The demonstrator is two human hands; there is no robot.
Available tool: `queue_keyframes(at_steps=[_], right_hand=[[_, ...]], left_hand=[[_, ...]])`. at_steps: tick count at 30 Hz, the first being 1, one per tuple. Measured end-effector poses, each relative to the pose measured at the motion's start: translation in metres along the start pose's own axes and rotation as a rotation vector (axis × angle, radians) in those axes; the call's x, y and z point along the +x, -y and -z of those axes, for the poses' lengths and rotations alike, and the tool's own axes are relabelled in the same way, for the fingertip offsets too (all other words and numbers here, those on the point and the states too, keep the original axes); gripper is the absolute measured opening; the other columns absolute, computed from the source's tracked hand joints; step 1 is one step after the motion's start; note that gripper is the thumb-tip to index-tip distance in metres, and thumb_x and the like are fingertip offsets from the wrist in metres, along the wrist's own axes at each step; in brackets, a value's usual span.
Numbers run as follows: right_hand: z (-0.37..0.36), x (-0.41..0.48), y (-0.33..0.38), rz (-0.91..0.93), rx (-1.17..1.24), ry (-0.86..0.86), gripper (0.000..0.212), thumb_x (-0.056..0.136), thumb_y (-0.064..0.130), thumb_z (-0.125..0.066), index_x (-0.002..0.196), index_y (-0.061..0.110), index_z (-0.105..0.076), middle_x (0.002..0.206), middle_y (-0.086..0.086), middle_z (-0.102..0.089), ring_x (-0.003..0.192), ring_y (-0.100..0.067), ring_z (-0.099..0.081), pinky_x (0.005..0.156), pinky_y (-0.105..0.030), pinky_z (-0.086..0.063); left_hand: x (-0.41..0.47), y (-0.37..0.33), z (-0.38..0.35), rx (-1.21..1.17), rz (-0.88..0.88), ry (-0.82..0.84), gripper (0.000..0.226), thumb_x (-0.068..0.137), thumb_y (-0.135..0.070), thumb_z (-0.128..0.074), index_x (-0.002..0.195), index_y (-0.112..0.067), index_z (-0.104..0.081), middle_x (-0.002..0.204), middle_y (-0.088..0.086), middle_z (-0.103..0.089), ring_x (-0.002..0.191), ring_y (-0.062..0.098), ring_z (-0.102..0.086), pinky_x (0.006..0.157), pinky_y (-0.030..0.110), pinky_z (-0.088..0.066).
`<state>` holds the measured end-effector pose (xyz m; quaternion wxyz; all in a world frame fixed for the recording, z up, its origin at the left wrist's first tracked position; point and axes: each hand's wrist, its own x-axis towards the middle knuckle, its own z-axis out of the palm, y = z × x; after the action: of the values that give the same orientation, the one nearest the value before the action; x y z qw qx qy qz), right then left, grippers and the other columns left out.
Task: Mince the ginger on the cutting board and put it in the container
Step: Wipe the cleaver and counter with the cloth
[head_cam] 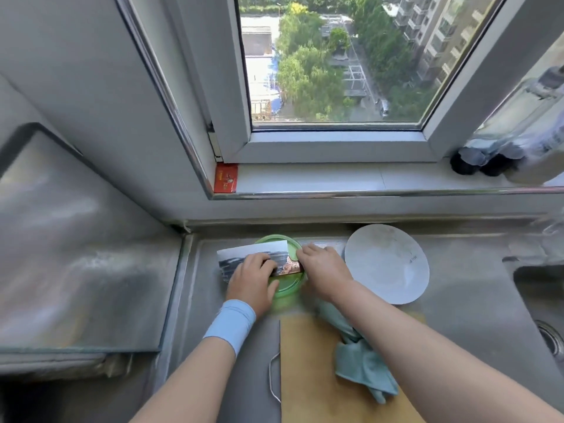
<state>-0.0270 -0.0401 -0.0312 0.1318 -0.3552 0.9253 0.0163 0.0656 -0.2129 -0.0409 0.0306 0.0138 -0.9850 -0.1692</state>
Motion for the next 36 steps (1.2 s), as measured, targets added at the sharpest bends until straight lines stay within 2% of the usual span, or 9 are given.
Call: queue_keyframes(at_steps=[6, 12, 18, 22, 25, 28, 31, 33, 36], right_hand=[[0.006, 0.032, 0.053, 0.112, -0.009, 0.009, 0.046, 0.084, -0.003, -0.047, 0.129, 0.009, -0.045, 0.139, -0.012, -0.045, 0.095, -0.036, -0.06, 0.077, -0.04, -0.034], [0.014, 0.06, 0.045, 0.204, 0.061, -0.047, 0.047, 0.089, 0.005, -0.05, 0.129, 0.03, -0.057, 0.127, 0.01, -0.061, 0.119, -0.023, -0.056, 0.09, -0.037, -0.035], [0.017, 0.05, 0.04, 0.104, 0.077, -0.131, 0.06, 0.09, 0.007, -0.058, 0.148, 0.015, -0.045, 0.157, -0.01, -0.039, 0.147, -0.029, -0.031, 0.119, -0.044, -0.019], [0.013, 0.011, -0.01, -0.044, 0.175, -0.367, 0.048, 0.067, -0.001, -0.072, 0.112, 0.013, -0.07, 0.122, -0.011, -0.066, 0.11, -0.036, -0.062, 0.091, -0.046, -0.048], [0.008, -0.029, -0.066, -0.289, 0.21, -0.404, 0.038, 0.068, -0.004, -0.071, 0.102, 0.014, -0.073, 0.103, -0.007, -0.067, 0.092, -0.036, -0.063, 0.076, -0.043, -0.049], [0.002, -0.07, -0.118, -0.576, 0.194, -0.342, 0.037, 0.08, 0.001, -0.062, 0.113, 0.014, -0.071, 0.108, -0.012, -0.06, 0.097, -0.039, -0.058, 0.078, -0.042, -0.045], [-0.01, -0.1, -0.145, -0.647, 0.115, -0.123, 0.041, 0.094, 0.022, -0.052, 0.135, 0.026, -0.058, 0.139, -0.012, -0.046, 0.123, -0.033, -0.046, 0.097, -0.043, -0.04], [-0.021, -0.115, -0.154, -0.583, 0.112, -0.016, 0.042, 0.1, 0.033, -0.043, 0.141, 0.031, -0.049, 0.154, -0.008, -0.03, 0.132, -0.03, -0.039, 0.102, -0.043, -0.037], [-0.034, -0.134, -0.174, -0.592, 0.195, 0.003, 0.036, 0.101, 0.028, -0.035, 0.133, 0.019, -0.051, 0.156, -0.008, -0.023, 0.119, -0.03, -0.046, 0.089, -0.039, -0.042]], left_hand=[[-0.017, 0.052, 0.019, 0.029, 0.087, -0.11, 0.027, 0.062, -0.011, -0.088, 0.078, -0.016, -0.067, 0.089, -0.002, -0.062, 0.084, 0.022, -0.061, 0.062, 0.031, -0.053], [-0.011, 0.065, 0.028, 0.041, 0.024, -0.101, 0.033, 0.06, -0.02, -0.092, 0.088, -0.017, -0.076, 0.096, -0.001, -0.071, 0.089, 0.024, -0.067, 0.075, 0.033, -0.056], [-0.01, 0.051, 0.019, 0.096, 0.035, 0.049, 0.064, 0.063, -0.051, -0.082, 0.114, -0.015, -0.068, 0.117, 0.001, -0.065, 0.109, 0.024, -0.061, 0.089, 0.038, -0.051], [0.006, 0.025, 0.022, 0.029, 0.034, -0.157, 0.042, 0.078, -0.047, -0.051, 0.102, -0.015, -0.064, 0.108, 0.002, -0.06, 0.1, 0.025, -0.055, 0.087, 0.037, -0.043], [0.028, -0.018, 0.016, -0.039, -0.085, -0.235, 0.034, 0.078, -0.038, -0.05, 0.097, -0.014, -0.064, 0.103, 0.003, -0.061, 0.096, 0.025, -0.055, 0.083, 0.036, -0.04], [0.051, -0.073, -0.002, -0.178, -0.106, -0.04, 0.031, 0.087, -0.031, -0.05, 0.111, -0.014, -0.06, 0.11, 0.002, -0.058, 0.103, 0.026, -0.055, 0.087, 0.043, -0.047], [0.068, -0.122, -0.025, -0.27, 0.158, 0.327, 0.046, 0.095, -0.025, -0.05, 0.139, -0.015, -0.042, 0.141, 0.005, -0.043, 0.131, 0.027, -0.041, 0.106, 0.039, -0.036], [0.08, -0.15, -0.037, -0.345, 0.303, 0.431, 0.047, 0.095, -0.022, -0.048, 0.141, -0.013, -0.04, 0.143, 0.01, -0.039, 0.133, 0.03, -0.039, 0.107, 0.039, -0.034], [0.097, -0.172, -0.055, -0.398, 0.453, 0.432, 0.037, 0.093, -0.019, -0.046, 0.126, -0.008, -0.054, 0.131, 0.018, -0.05, 0.118, 0.036, -0.052, 0.095, 0.038, -0.044]])
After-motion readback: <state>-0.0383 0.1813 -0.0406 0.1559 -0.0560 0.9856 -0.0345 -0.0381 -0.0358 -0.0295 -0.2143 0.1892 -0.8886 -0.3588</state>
